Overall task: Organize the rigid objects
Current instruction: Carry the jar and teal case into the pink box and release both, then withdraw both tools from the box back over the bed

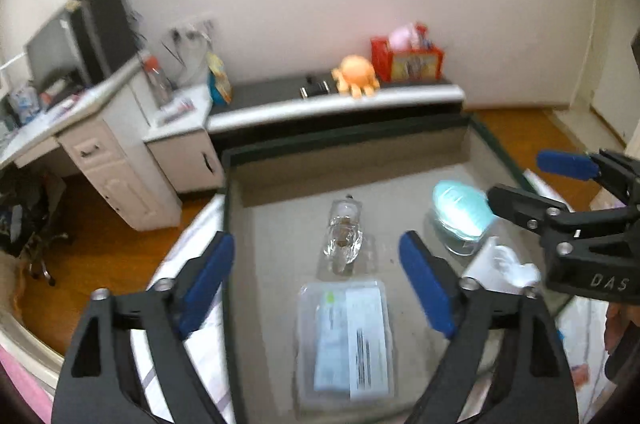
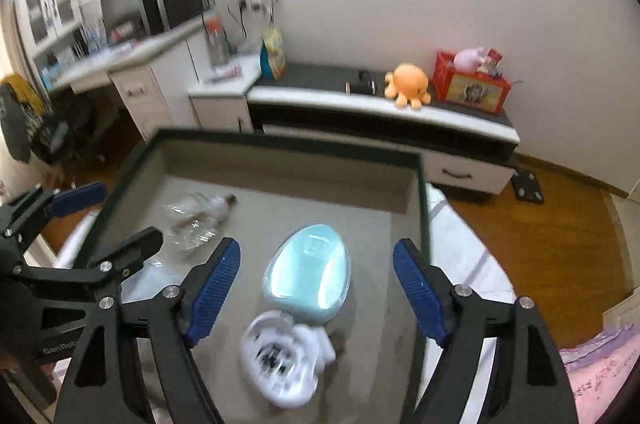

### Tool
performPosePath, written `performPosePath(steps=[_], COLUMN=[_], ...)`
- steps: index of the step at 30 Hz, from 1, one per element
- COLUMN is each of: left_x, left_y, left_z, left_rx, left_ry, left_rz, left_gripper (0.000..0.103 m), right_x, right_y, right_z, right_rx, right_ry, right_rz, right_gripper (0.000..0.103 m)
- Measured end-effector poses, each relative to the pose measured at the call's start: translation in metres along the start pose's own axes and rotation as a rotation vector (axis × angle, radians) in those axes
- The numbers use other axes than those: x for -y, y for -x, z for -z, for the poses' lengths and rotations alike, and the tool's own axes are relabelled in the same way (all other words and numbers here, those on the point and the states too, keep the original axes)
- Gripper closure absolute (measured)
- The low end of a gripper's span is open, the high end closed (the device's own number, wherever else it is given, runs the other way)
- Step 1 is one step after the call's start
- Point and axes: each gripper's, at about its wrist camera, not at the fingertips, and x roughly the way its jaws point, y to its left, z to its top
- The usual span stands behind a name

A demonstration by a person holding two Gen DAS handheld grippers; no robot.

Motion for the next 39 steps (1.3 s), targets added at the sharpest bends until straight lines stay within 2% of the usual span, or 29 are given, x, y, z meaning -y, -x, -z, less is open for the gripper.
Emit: performPosePath(steps=[2, 7, 10, 13, 17, 20, 22, 28, 34, 39], left_x=[-0.005, -0.004, 0.0, 0.009, 0.017, 0.023, 0.029, 0.039, 0.05, 0.052], left_y=[0.04, 0.126, 0.175, 0.218, 0.262, 0.285, 0.3, 0.335, 0.361, 0.366], left_z=[0.013, 0.053, 0.078, 0.105, 0.136, 0.155, 0.166, 0.184, 0.194, 0.197], left_rx=[0.089, 0.242, 0.329, 0.395, 0.465, 0.494, 0.501, 0.569, 0.629, 0.635], left_ry=[0.029, 0.058, 0.084, 0.099, 0.107, 0.106, 0.091, 0.083, 0.049, 0.049], left_rz=[-0.019, -0.062, -0.053, -0.031, -0.054, -0.077, -0.085, -0.102, -0.149, -0.138], left_gripper=[0.0, 0.0, 0.0, 0.0, 0.0, 0.0, 0.0, 0.0, 0.0, 0.0], right_x=[-0.006, -0.025, -0.037, -0.051, -0.064, -0.072, -0.076, -0.085, -0.087, -0.089], right_y=[0.032, 0.108, 0.145, 0.18, 0.221, 0.25, 0.263, 0.3, 0.32, 0.328], right_z=[0.009, 0.049, 0.075, 0.103, 0.136, 0.158, 0.166, 0.19, 0.201, 0.207], right_rx=[0.062, 0.209, 0.269, 0.325, 0.407, 0.459, 0.475, 0.539, 0.581, 0.591], right_ry=[0.006, 0.015, 0.016, 0.018, 0.003, -0.022, -0.019, -0.037, -0.042, -0.043], right_rz=[-0.002, -0.021, -0.026, -0.038, -0.002, -0.001, 0.031, 0.055, 0.072, 0.094], right_gripper=[0.019, 0.014, 0.013, 0.013, 0.013, 0.013, 0.013, 0.013, 0.013, 0.013])
